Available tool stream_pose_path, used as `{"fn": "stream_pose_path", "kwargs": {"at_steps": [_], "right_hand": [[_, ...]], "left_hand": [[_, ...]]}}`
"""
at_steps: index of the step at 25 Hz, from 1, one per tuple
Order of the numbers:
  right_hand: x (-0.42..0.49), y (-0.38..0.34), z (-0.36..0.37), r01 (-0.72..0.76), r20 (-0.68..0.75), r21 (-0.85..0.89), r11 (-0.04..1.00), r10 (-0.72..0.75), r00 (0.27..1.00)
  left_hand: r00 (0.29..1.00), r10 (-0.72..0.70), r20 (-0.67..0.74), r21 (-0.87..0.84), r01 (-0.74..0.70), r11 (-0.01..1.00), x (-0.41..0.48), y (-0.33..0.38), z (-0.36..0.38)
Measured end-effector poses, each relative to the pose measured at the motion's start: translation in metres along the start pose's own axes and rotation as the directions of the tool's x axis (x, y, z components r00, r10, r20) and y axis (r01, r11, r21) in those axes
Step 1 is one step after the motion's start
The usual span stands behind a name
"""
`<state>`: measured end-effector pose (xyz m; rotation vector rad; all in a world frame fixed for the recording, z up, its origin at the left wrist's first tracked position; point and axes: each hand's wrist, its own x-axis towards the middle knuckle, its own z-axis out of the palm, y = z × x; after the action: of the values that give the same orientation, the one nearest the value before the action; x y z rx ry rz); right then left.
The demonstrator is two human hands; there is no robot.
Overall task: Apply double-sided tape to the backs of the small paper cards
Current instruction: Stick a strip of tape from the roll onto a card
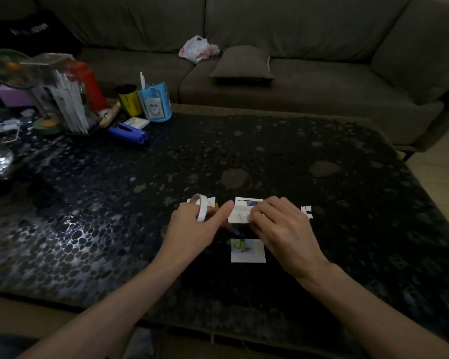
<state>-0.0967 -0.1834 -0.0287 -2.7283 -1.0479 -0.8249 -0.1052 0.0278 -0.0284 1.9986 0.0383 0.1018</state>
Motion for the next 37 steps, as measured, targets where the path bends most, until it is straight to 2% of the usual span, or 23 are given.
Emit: {"fn": "stream_pose_path", "kwargs": {"at_steps": [3, 4, 6, 7, 8, 10, 11, 15, 20, 24, 26, 28, 32, 37], "right_hand": [[-0.007, 0.002, -0.004, 0.038, 0.001, 0.034, 0.999, -0.038, 0.999], [-0.009, 0.003, -0.004, -0.007, 0.028, 0.068, 0.998, 0.005, 1.000], [-0.010, 0.004, -0.005, -0.247, 0.109, 0.238, 0.939, 0.227, 0.968], [-0.009, 0.005, -0.005, -0.401, 0.174, 0.355, 0.844, 0.362, 0.916], [-0.007, 0.007, -0.006, -0.530, 0.246, 0.472, 0.705, 0.471, 0.847], [0.000, 0.009, -0.006, -0.663, 0.409, 0.620, 0.420, 0.548, 0.730], [0.002, 0.009, -0.004, -0.675, 0.449, 0.643, 0.361, 0.537, 0.714], [0.002, 0.011, 0.000, -0.696, 0.506, 0.636, 0.332, 0.501, 0.702], [-0.001, 0.019, 0.000, -0.811, 0.655, 0.555, 0.185, 0.504, 0.563], [-0.004, 0.030, 0.001, -0.863, 0.651, 0.474, 0.178, 0.589, 0.479], [-0.005, 0.033, 0.001, -0.880, 0.665, 0.440, 0.179, 0.594, 0.453], [-0.006, 0.033, 0.003, -0.887, 0.687, 0.426, 0.177, 0.574, 0.445], [-0.008, 0.028, 0.004, -0.886, 0.719, 0.416, 0.202, 0.524, 0.457], [-0.009, 0.024, 0.001, -0.871, 0.718, 0.439, 0.220, 0.497, 0.487]], "left_hand": [[0.985, -0.153, 0.082, -0.134, 0.163, 0.977, 0.001, 0.003, 0.003], [0.981, -0.174, 0.088, -0.139, 0.185, 0.973, 0.001, 0.004, 0.004], [0.985, -0.164, 0.056, -0.077, 0.168, 0.983, 0.001, 0.005, 0.004], [0.988, -0.151, 0.041, -0.047, 0.153, 0.987, 0.001, 0.005, 0.004], [0.989, -0.143, 0.038, -0.034, 0.144, 0.989, 0.000, 0.006, 0.004], [0.990, -0.128, 0.056, -0.009, 0.129, 0.992, -0.001, 0.006, 0.005], [0.991, -0.116, 0.069, 0.018, 0.115, 0.993, -0.002, 0.006, 0.006], [0.993, -0.089, 0.070, 0.098, 0.082, 0.992, -0.003, 0.005, 0.007], [0.994, -0.069, 0.089, 0.127, 0.057, 0.990, -0.004, 0.005, 0.009], [0.998, -0.048, 0.043, 0.038, 0.047, 0.998, 0.000, 0.002, 0.002], [0.999, 0.022, 0.023, 0.124, -0.025, 0.992, -0.001, -0.003, -0.005], [0.990, 0.093, 0.108, 0.239, -0.117, 0.964, -0.004, -0.010, -0.012], [0.920, 0.100, 0.379, 0.407, -0.262, 0.875, -0.012, -0.026, -0.025], [0.877, 0.141, 0.460, 0.545, -0.404, 0.735, -0.018, -0.032, -0.037]]}}
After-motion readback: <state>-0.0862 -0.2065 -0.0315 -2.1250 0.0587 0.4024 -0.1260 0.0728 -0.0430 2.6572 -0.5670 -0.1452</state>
